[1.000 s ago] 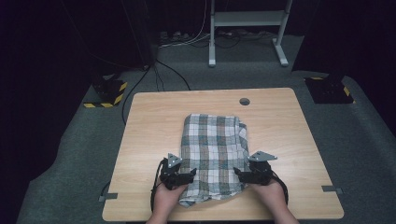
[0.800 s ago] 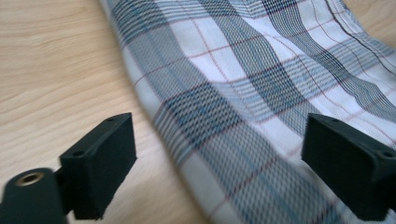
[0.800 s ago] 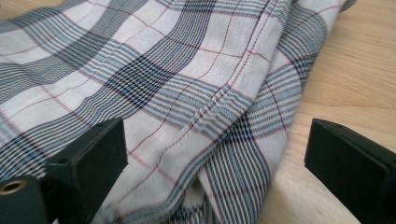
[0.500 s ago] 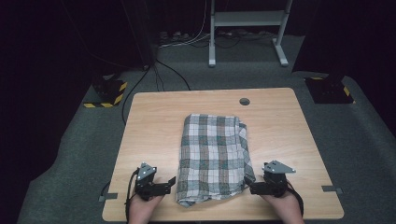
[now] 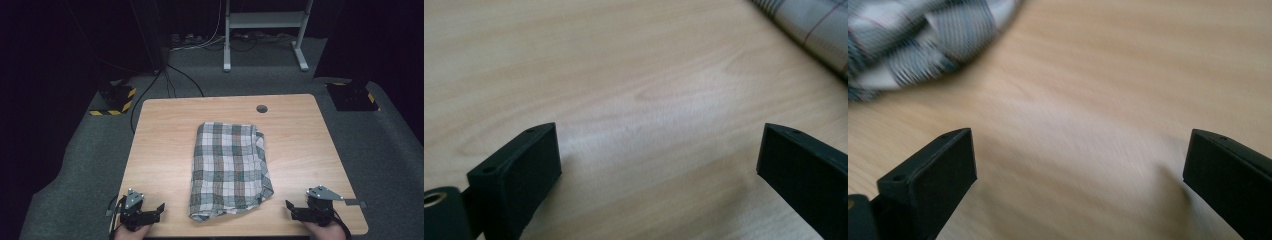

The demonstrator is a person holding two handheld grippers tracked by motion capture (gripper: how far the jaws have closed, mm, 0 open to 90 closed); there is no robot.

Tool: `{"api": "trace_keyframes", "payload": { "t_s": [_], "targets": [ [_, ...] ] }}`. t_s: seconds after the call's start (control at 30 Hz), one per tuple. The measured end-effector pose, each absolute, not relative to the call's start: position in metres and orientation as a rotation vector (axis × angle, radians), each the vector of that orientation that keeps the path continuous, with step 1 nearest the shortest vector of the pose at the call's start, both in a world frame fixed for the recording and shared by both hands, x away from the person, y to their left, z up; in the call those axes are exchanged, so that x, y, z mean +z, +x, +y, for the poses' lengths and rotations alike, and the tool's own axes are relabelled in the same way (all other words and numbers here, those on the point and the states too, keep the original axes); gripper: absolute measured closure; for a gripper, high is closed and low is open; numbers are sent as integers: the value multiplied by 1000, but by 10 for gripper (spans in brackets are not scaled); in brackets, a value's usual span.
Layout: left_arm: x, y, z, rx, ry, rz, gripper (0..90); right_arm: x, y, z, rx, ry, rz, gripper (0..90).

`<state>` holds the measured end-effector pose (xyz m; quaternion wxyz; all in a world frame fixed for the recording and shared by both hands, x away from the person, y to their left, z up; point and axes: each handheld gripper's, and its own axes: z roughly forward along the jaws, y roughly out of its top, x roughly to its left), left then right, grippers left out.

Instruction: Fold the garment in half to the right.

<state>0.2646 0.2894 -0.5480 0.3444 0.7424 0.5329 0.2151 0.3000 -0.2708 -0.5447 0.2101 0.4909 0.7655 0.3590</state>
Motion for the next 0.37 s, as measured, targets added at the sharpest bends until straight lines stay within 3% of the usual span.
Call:
{"api": "trace_keyframes", "payload": {
  "t_s": [0.37],
  "targets": [
    [-550, 264, 280, 595, 1989, 1347, 18, -548, 297, -276, 945, 1386, 2112, 0]
  ]
}}
